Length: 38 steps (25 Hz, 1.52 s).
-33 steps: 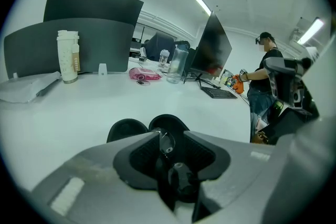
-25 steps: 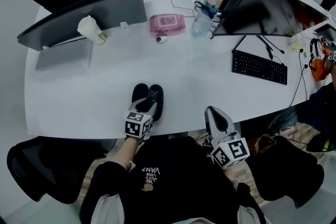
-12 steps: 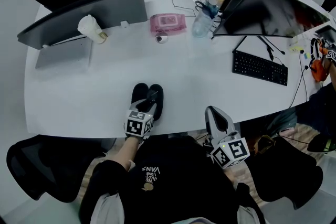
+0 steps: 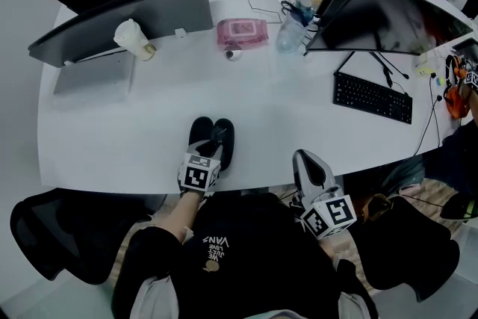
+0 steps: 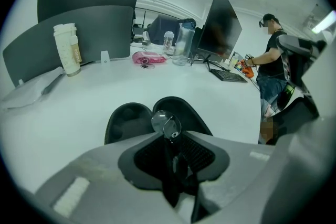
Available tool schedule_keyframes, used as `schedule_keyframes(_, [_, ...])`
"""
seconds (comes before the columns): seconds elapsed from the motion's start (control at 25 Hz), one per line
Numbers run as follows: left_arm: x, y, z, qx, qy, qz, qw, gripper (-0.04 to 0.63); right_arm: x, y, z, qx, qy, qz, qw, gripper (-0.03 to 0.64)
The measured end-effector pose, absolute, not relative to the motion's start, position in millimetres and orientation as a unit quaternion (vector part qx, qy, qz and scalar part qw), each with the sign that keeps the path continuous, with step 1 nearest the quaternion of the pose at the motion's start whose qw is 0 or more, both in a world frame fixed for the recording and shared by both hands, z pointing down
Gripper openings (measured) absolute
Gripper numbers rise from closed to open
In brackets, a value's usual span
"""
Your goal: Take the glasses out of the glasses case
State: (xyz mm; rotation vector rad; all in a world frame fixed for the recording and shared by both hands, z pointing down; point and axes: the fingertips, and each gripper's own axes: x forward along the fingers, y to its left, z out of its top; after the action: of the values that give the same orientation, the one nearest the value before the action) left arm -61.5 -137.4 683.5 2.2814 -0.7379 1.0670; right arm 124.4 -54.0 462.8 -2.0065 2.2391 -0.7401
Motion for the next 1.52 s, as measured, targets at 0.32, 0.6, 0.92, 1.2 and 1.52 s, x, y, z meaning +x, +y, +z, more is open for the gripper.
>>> schedule_keyframes(0.32, [-66,-137,687,0.828,-0.272,0.426,0.244,0.082,125,-57,463,-0.639,0.730,-0.241,0.029,0.002])
schedule_keyframes(0.6, [-66,-135,689,0.818,-0.275,0.441,0.246,0.059,129,-60,461,-0.629,0.738,-0.241,0.036,0.002])
schedule_keyframes(0.92, [-65,-134,690,0.809,-0.286,0.445,0.254,0.040,139,-60,459,-0.625,0.742,-0.238,0.047,0.002])
schedule_keyframes(1.2, [-65,-134,690,0.809,-0.300,0.438,0.252,0.011,142,-61,458,-0.616,0.749,-0.237,0.050,0.002])
schedule_keyframes(1.52, [-64,-133,687,0.806,-0.312,0.429,0.264,0.009,146,-61,458,-0.608,0.756,-0.238,0.049,0.002])
